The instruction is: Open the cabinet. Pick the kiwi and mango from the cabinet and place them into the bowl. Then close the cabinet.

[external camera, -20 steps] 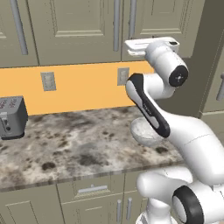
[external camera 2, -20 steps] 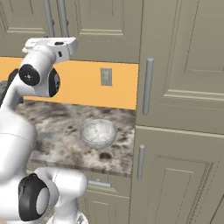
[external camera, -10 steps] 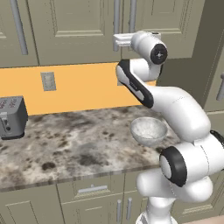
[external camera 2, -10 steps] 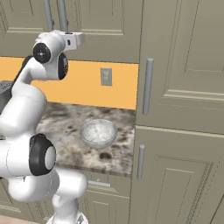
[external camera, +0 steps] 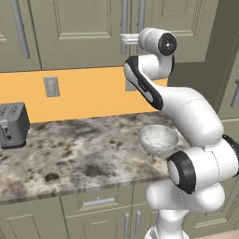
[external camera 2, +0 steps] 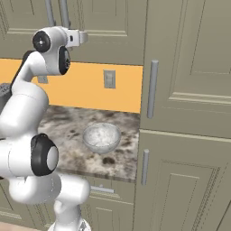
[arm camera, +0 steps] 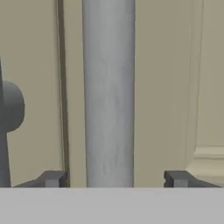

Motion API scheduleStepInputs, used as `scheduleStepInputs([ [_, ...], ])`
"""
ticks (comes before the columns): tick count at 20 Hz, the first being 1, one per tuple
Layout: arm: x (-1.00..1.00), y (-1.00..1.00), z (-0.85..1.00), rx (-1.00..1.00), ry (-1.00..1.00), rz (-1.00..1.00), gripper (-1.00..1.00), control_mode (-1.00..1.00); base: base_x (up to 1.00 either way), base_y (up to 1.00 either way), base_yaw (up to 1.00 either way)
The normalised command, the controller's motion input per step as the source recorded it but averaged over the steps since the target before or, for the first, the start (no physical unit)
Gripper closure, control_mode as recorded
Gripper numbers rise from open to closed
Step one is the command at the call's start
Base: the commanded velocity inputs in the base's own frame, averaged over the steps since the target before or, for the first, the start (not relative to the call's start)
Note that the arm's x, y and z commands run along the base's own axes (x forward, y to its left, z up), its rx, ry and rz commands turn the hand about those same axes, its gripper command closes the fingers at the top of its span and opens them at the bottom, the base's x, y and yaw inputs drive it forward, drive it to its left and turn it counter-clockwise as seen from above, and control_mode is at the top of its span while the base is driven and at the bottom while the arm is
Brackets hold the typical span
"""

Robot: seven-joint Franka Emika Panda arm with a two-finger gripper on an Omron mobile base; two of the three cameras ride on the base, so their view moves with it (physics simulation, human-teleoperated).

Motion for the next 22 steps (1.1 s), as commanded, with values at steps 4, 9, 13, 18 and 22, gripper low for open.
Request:
scheduleStepInputs([
  [4,0.00,0.00,0.00,0.00,0.00,0.00,1.00,-1.00,0.00,0.00,0.00],
  [9,-0.01,-0.12,0.06,0.02,0.00,0.00,1.00,-1.00,0.00,0.00,0.00],
  [13,-0.28,-0.48,0.34,0.14,0.00,0.00,1.00,-1.00,0.00,0.00,0.00],
  [18,-0.48,-0.71,0.55,0.23,-0.02,0.00,1.00,-1.00,0.00,0.00,0.00],
  [22,-0.60,-0.83,0.53,0.25,-0.11,0.00,1.00,-1.00,0.00,0.00,0.00],
])
